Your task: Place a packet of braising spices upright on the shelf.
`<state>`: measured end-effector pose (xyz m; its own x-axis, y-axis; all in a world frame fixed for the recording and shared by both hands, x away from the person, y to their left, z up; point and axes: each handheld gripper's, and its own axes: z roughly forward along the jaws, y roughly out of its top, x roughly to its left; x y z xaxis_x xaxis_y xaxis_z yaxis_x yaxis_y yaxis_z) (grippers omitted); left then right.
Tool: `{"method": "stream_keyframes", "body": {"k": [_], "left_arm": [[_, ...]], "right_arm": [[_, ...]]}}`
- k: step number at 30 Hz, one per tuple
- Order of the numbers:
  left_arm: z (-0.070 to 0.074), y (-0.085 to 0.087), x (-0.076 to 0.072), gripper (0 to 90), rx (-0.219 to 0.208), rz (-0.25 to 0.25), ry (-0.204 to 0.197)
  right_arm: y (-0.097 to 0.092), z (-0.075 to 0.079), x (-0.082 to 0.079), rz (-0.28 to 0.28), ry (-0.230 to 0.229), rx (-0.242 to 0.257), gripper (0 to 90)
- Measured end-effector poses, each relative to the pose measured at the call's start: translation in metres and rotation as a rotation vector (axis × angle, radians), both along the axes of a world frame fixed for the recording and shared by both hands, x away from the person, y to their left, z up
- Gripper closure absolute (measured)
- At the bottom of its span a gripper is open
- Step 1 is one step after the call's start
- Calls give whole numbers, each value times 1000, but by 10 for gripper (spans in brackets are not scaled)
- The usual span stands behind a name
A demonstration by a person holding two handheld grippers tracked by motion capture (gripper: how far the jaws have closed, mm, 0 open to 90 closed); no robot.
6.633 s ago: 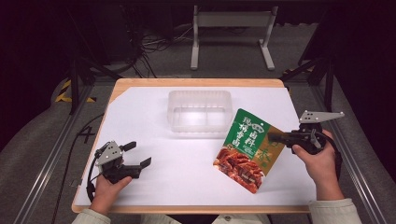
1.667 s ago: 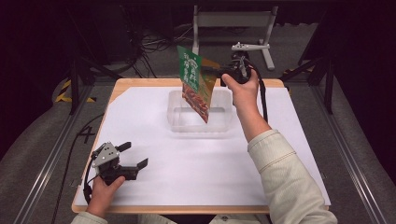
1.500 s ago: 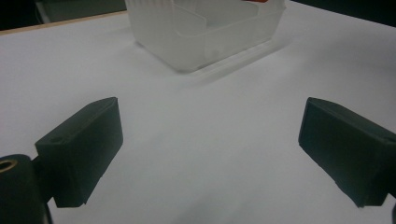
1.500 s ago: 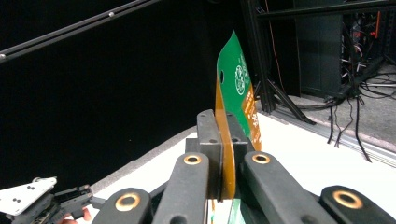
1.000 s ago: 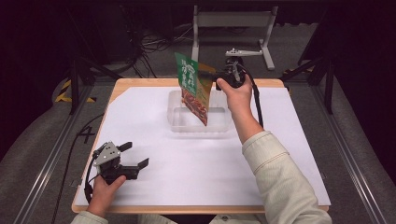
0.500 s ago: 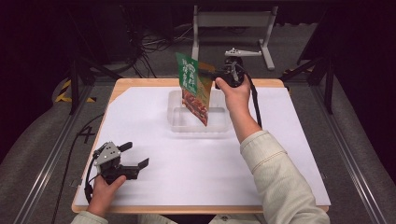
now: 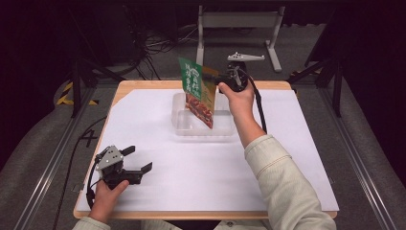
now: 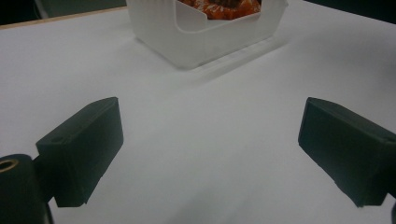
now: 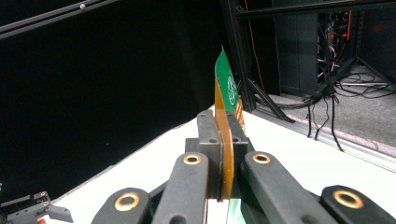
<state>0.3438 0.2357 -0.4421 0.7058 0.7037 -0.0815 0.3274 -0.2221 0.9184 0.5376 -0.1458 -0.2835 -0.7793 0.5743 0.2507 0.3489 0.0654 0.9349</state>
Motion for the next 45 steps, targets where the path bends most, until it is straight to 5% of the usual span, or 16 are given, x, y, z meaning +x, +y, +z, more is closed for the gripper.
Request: {"method": "stream_keyframes", "body": {"k": [4, 8, 30, 34, 39, 45], "left_arm": [[0, 0, 0, 74, 3, 1, -2], [0, 0, 0, 73, 3, 1, -1], [0, -2, 0, 74, 16, -2, -4], [0, -2, 0, 73, 15, -1, -4], [0, -2, 1, 73, 12, -2, -1], [0, -3, 2, 74, 16, -6, -1]], "right_arm": [[1, -4, -1, 13, 15, -10, 896], [-3, -5, -4, 32, 22, 45, 883], [-17, -12, -18, -8, 9, -50, 896], [-15, -13, -18, -12, 10, -79, 800], [-15, -13, -19, 4, 22, -59, 640], [-20, -8, -27, 1, -18, -22, 527]]}}
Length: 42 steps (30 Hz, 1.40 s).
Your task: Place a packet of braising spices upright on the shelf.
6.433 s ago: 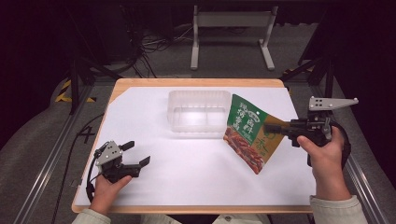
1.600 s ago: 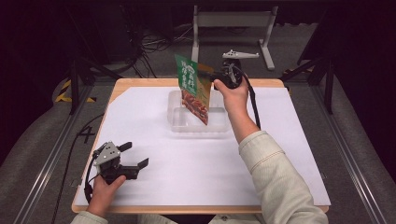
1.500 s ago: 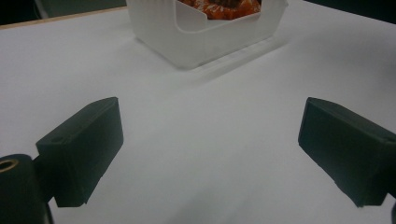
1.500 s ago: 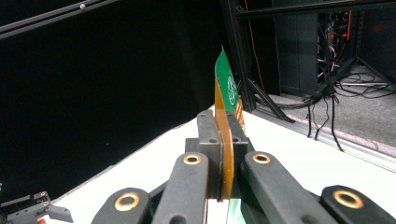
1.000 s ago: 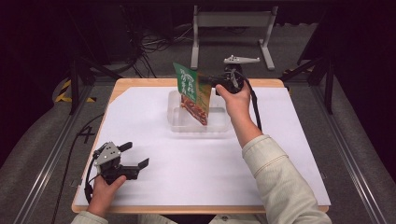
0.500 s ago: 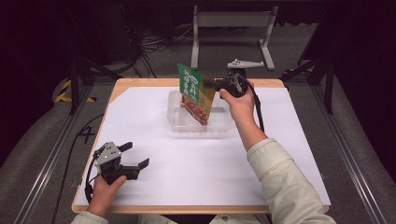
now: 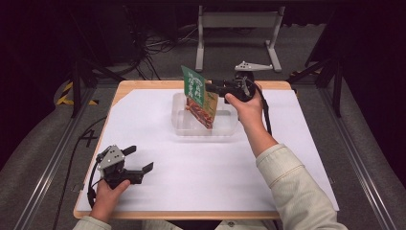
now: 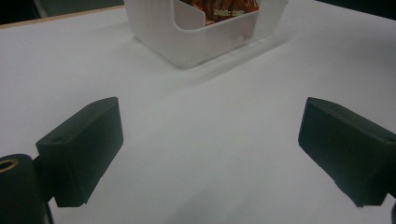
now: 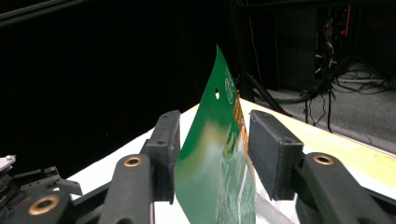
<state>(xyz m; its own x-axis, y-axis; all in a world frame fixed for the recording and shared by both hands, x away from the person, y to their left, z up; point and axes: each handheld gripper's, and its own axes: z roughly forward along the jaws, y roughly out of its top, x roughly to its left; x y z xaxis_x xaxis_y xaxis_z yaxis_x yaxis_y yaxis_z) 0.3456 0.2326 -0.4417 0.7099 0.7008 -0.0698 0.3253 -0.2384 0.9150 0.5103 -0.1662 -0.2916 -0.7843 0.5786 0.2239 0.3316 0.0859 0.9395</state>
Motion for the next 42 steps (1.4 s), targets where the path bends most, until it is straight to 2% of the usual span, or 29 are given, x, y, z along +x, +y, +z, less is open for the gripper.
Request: {"method": "stream_keyframes", "body": {"k": [5, 14, 17, 25, 30, 36, 40, 42], "left_arm": [[0, -2, 1, 74, -3, -3, -1], [1, -3, 4, 72, -7, -2, -8], [1, -3, 6, 72, -10, -2, -9], [2, -5, 8, 59, -22, 2, -7], [3, -3, 8, 44, -33, 9, 2], [5, -2, 7, 43, -40, 6, 4], [5, -1, 6, 43, -50, 4, 7], [5, -1, 6, 43, -47, 6, 2]], "right_arm": [[-6, 4, -8, -1, -18, 9, 493], [-26, 18, -32, -5, -79, -32, 393], [-36, 22, -43, -9, -99, -40, 365], [-68, 23, -63, -21, -95, -48, 279], [-88, 26, -78, -29, -118, -46, 253], [-105, 27, -92, -36, -126, -83, 247], [-113, 25, -100, -11, -162, -123, 235], [-118, 24, -104, 3, -177, -126, 227]]}}
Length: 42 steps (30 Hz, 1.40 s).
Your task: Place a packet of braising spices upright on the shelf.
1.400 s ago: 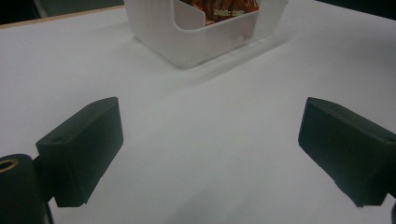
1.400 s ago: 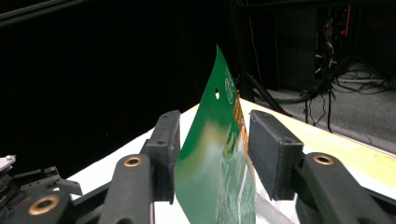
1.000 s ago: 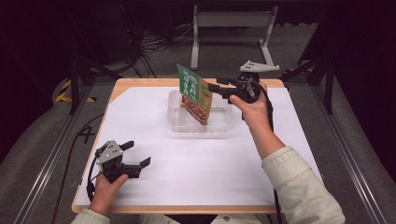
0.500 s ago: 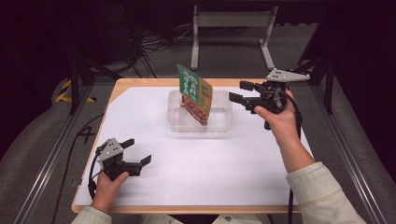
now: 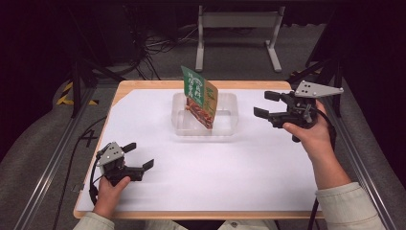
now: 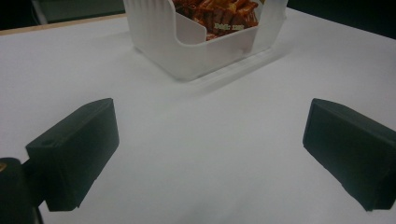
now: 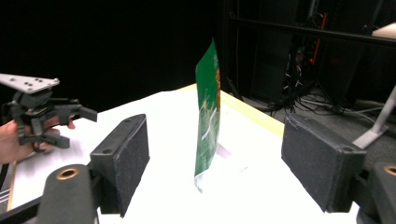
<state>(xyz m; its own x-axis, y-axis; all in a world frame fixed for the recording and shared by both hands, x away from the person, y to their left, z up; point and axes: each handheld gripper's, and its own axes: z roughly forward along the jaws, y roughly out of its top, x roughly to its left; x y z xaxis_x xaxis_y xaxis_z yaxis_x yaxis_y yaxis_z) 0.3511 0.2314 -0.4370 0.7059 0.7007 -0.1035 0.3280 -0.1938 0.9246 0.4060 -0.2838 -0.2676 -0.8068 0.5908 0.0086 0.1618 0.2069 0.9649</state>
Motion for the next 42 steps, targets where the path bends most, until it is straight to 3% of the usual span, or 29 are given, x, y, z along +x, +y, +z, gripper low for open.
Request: {"method": "stream_keyframes", "body": {"k": [6, 9, 13, 20, 26, 33, 42], "left_arm": [[1, 0, -1, 54, -6, -18, -12], [2, 1, -3, 72, -27, -40, -26], [2, 1, -4, 70, -29, -50, -31], [3, 5, -9, 70, -39, -59, -30], [4, 10, -18, 71, -40, -49, -36], [5, 15, -28, 60, -31, -13, -48], [4, 18, -29, 58, -36, 0, -50]], "right_arm": [[-12, -3, -11, 1, -24, 6, 214], [-15, -9, -16, 30, -36, -13, 214], [-17, -17, -21, 30, -37, 7, 214], [-22, -39, -34, -7, -46, 17, 209], [-23, -69, -43, -16, -29, -11, 209], [-26, -98, -48, -32, -25, 32, 214], [-30, -125, -53, -44, 1, 71, 233]]}}
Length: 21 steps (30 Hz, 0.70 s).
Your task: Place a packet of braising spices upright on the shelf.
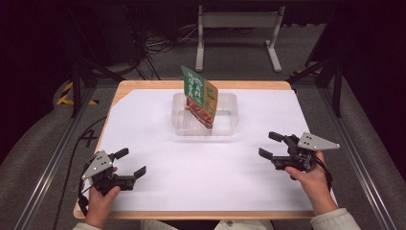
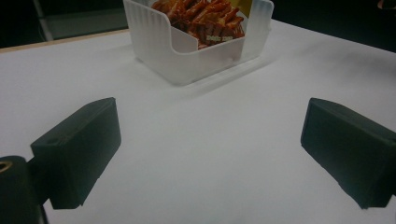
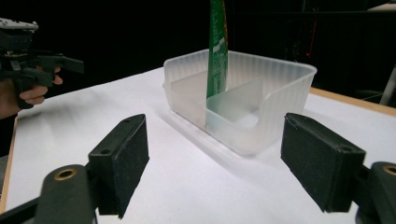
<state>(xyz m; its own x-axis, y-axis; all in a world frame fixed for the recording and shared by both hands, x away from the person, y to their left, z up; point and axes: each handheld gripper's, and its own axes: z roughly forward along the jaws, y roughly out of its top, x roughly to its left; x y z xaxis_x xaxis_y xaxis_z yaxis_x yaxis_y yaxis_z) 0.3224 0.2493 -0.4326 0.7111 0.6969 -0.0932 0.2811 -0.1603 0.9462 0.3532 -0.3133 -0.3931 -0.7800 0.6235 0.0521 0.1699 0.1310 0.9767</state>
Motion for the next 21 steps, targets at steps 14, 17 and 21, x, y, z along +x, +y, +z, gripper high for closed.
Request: {"method": "stream_keyframes", "body": {"k": [14, 17, 21], "left_arm": [[-1, 0, 2, 39, 6, 16, -2], [-2, 0, 4, 38, 9, 16, 7], [-2, 0, 5, 39, 3, 11, 14]], "right_arm": [[-3, -32, -10, -20, 43, -4, 262], [-3, -36, -12, -30, 58, -34, 287], [-2, -41, -14, -67, 75, -70, 286]]}}
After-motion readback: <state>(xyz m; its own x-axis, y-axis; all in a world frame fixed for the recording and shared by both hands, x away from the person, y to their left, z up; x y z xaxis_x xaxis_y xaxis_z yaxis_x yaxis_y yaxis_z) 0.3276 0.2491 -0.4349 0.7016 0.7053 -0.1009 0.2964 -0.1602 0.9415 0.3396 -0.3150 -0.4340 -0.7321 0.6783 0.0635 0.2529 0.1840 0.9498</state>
